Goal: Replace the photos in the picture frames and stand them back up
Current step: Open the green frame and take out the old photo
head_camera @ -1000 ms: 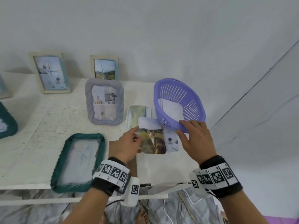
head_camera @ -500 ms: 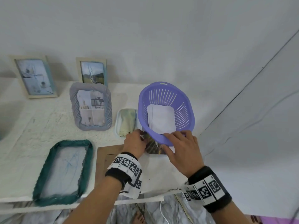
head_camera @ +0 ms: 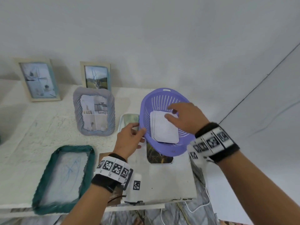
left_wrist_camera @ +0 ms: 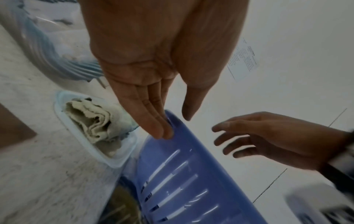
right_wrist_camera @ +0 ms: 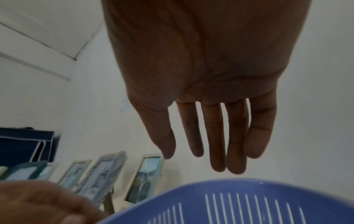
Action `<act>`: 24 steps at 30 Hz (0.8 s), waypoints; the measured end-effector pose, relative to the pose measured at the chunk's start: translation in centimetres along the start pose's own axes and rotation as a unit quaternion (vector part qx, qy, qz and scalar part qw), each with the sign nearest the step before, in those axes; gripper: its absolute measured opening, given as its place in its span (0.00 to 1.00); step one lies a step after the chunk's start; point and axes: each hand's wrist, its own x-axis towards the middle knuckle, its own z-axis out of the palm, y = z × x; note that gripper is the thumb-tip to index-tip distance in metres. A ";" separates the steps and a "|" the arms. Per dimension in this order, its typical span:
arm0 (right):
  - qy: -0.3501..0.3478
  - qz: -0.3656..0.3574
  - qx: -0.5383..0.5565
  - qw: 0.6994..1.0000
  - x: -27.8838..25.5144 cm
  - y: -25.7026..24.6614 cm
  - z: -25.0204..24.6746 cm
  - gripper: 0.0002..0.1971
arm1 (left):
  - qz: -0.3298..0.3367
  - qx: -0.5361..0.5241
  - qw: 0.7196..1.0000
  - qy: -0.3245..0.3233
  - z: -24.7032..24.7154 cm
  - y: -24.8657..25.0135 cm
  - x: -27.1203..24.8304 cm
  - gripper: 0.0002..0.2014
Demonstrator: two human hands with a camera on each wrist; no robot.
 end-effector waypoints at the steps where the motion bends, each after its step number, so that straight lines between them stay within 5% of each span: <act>1: -0.022 0.008 -0.017 1.000 1.8 0.0 -0.4 0.20 | -0.003 -0.003 1.000 -0.003 0.1 0.0 0.2 0.19; 7: -0.080 0.052 -0.095 0.991 11.1 0.4 1.8 0.20 | 0.000 -0.025 1.000 -0.004 0.4 -0.3 0.4 0.25; 16: -0.250 0.050 -0.240 0.937 15.6 3.5 8.1 0.23 | 0.026 0.005 1.000 -0.013 0.3 -0.4 0.5 0.25; 24: -0.169 0.038 -0.203 0.964 14.3 3.0 8.7 0.29 | 0.020 0.001 1.000 -0.018 0.1 -0.4 0.4 0.25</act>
